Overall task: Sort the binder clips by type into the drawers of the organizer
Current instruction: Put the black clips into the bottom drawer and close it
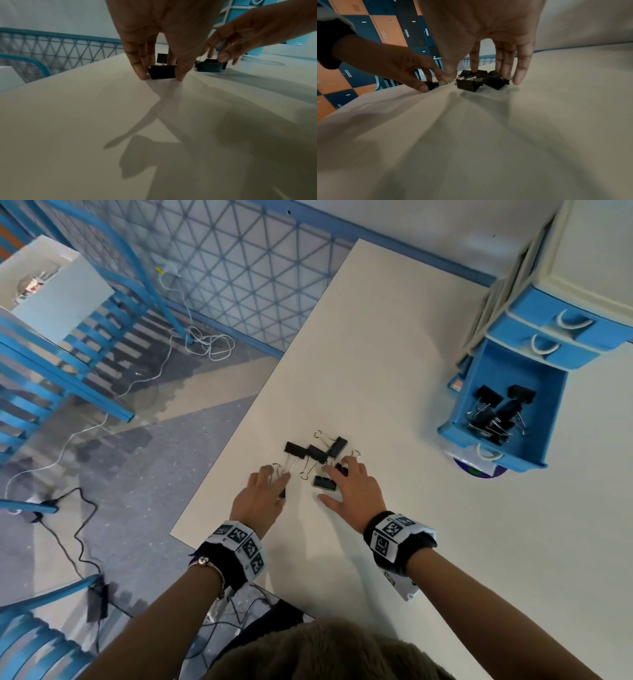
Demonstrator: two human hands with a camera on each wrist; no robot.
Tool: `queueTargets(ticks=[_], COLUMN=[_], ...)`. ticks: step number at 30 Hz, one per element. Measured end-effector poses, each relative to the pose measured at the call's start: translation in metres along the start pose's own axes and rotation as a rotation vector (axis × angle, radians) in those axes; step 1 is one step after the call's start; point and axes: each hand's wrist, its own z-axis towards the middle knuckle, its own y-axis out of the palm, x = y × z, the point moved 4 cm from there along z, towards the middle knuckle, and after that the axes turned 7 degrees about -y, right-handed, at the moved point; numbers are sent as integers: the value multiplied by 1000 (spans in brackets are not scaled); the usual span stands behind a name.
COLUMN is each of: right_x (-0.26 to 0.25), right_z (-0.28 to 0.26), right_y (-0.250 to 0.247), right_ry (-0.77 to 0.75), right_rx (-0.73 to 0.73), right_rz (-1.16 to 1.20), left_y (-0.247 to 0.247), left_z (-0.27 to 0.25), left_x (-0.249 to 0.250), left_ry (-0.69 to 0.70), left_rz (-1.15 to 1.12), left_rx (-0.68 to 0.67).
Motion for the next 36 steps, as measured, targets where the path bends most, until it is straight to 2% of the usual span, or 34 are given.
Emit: queueTargets(ticks=[7, 13, 17, 20, 24, 27, 31, 36], right_x=[-6, 11, 23, 30, 39, 49, 62, 76], right_z=[0, -16, -27, -33, -40, -48, -52, -49], right_y=[12, 9, 6, 3, 1, 2, -1, -10], right_ry=[-20, 4, 43, 70, 87, 140, 278, 395], right_rx=[107, 140, 136, 146, 231, 281, 313, 278], right_rz=[3, 59, 126, 135, 186, 232, 266, 124], left_y=[1, -18, -27, -25, -17, -15, -9, -2], left_z=[2, 18, 35, 45, 47, 40, 31, 21], left_x=[-1, 4, 13, 16, 19, 21, 23, 26], left_ry=[81, 153, 151, 137, 197, 240, 221, 231], left_rz=[-152, -284, -246, -147, -20, -21, -34, -42], left_rx=[8, 146, 183, 141, 109, 119, 109, 63])
